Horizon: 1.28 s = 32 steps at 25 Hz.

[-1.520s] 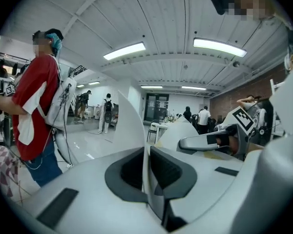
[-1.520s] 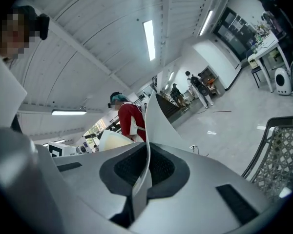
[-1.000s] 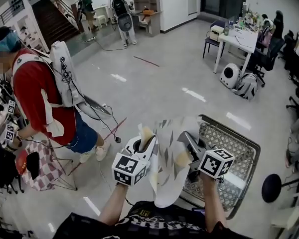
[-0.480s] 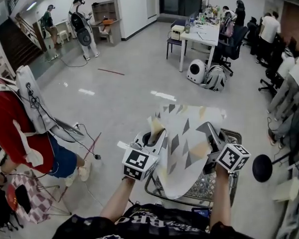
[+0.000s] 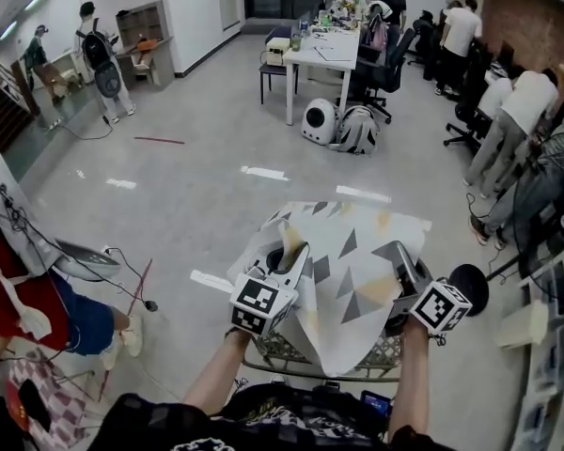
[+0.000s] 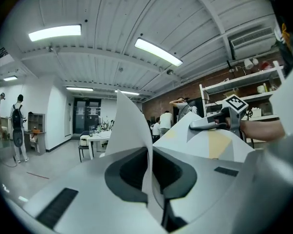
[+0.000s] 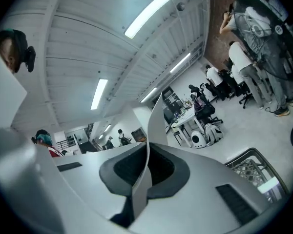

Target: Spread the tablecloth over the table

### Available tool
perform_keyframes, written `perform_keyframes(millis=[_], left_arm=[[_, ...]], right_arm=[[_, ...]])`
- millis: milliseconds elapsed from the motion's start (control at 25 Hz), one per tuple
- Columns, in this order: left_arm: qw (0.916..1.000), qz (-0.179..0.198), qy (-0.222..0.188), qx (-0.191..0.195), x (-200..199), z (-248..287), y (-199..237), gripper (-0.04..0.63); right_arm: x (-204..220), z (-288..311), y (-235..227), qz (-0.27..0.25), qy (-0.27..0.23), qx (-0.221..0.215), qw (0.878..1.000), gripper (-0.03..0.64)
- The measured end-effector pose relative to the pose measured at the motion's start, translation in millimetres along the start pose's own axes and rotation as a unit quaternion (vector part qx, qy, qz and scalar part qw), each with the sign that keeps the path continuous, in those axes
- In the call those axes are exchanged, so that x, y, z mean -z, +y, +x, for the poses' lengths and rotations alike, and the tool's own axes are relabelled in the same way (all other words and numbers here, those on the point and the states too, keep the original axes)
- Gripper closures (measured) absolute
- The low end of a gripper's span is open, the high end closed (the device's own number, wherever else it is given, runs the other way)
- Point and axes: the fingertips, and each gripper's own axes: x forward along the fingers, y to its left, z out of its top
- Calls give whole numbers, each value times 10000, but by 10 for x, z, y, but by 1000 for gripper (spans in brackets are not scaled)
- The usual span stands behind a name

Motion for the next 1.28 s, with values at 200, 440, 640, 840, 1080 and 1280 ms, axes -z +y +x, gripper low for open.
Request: perform_keyframes(millis=[200,440,640,840,1080,1280], left_arm=[[9997,181,66,153,-108,555,-522,565],[9990,352,38,275,-281,1274,-1191,565],[9980,483,94,393,-336,1696,-1624,565],[9972,485,92,567,-395,1940,-1931,565],[9972,339,92,661,-385,2016,-2129,565],[9991,132,161,372,-299,1864,-2118,565]], right_arm=[[-448,-374,-580,-32,-210,214,9995,600],[-892,-778,-1334,160,-307,310,9989,600],[-1046,-1139,-1916,196,-264,577,9978,600],[-1206,-1493,-2347,356,-486,915,9940,600],[-1119,-1832,-2723,597,-503,1355,9877,600],[-879,-2006,-2898,750,-233,1589,9842,600]])
